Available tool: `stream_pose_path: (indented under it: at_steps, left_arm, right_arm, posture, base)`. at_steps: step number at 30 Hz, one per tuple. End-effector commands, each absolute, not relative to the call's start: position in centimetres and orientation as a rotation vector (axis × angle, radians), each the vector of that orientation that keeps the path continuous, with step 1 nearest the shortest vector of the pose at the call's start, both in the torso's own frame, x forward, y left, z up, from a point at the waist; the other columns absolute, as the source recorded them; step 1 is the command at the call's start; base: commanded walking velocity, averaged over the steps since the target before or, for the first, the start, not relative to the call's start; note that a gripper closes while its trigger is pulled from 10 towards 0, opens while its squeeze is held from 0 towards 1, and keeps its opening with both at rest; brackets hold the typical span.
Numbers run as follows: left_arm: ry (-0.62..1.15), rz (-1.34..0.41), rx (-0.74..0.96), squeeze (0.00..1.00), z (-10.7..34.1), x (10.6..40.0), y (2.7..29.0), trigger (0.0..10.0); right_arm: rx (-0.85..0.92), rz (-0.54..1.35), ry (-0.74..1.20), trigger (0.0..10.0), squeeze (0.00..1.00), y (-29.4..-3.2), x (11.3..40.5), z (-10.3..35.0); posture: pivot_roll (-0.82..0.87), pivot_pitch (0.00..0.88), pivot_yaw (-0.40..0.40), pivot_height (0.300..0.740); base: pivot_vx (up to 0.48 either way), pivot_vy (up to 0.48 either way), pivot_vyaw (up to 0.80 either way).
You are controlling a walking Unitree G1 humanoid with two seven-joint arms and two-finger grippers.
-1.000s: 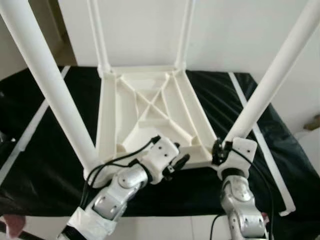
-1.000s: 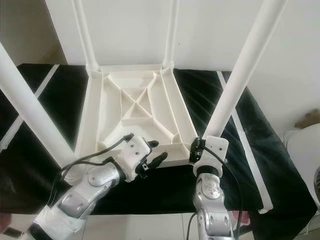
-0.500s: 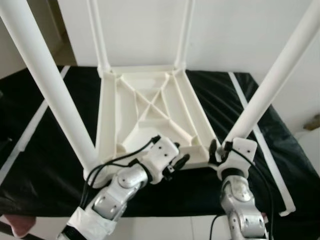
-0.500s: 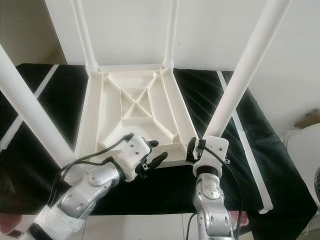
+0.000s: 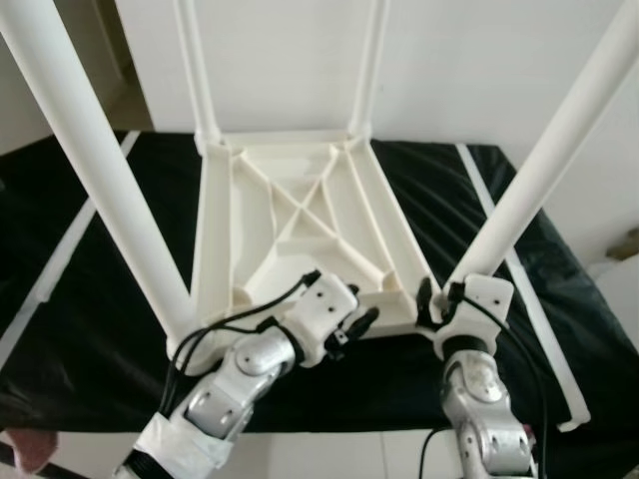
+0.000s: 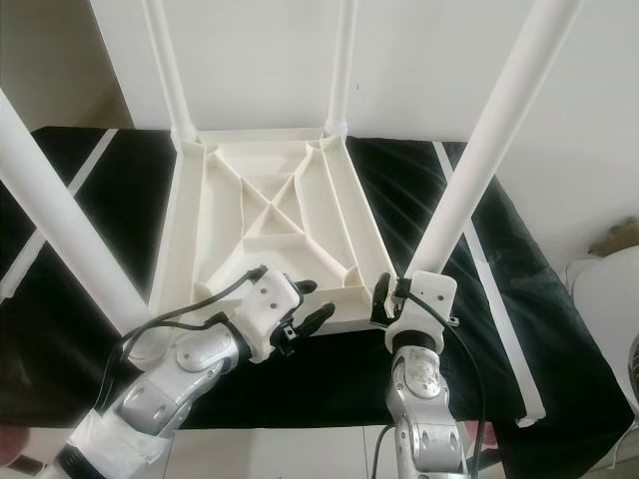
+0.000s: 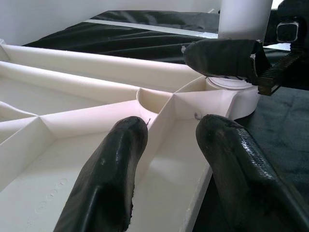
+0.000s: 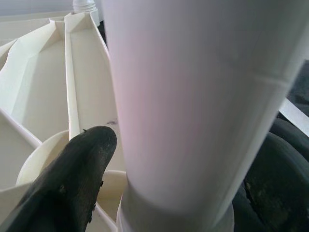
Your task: Building children table
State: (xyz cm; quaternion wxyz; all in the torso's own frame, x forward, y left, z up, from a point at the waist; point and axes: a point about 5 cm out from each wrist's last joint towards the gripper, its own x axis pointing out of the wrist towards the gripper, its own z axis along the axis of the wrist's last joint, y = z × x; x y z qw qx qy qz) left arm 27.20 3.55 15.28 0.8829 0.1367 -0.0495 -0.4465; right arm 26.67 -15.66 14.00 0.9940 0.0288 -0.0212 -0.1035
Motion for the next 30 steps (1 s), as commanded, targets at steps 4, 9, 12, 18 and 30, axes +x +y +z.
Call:
stream_pose_path:
  at_steps: [4, 9, 12, 18, 30]
  left_arm:
    - [-0.1, -1.076, 0.305, 0.0, 15.4, 26.4, 2.9, 10.0]
    - [-0.101, -1.078, 0.305, 0.0, 15.4, 26.3, 2.9, 10.0]
    - [-0.101, -1.078, 0.305, 0.0, 15.3, 26.3, 2.9, 10.0]
    - [-0.102, -1.079, 0.305, 0.0, 15.3, 26.3, 2.9, 10.0]
    - [-0.106, -1.075, 0.306, 0.0, 15.3, 26.3, 3.0, 10.0]
  right_arm:
    - [0.062, -0.206, -0.055, 10.0, 0.0, -15.9, 26.5, 14.0]
    - [0.06, -0.204, -0.059, 10.0, 0.0, -15.9, 26.4, 14.1]
    - [0.059, -0.203, -0.06, 10.0, 0.0, -16.0, 26.4, 14.1]
    - [0.05, -0.195, -0.065, 10.0, 0.0, -16.2, 26.4, 14.1]
    - [0.007, -0.092, -0.09, 10.0, 0.0, -17.5, 26.2, 14.1]
  posture:
    - [-0.12, 0.083, -0.022, 0.74]
    - [-0.12, 0.081, -0.023, 0.74]
    - [-0.12, 0.079, -0.024, 0.74]
    - [-0.12, 0.076, -0.029, 0.74]
    - [-0.12, 0.07, -0.03, 0.74]
  base:
    - [0.0, 0.0, 0.0]
    - [0.0, 0.0, 0.0]
    - [0.0, 0.0, 0.0]
    - [0.0, 0.0, 0.0]
    - [0.0, 0.0, 0.0]
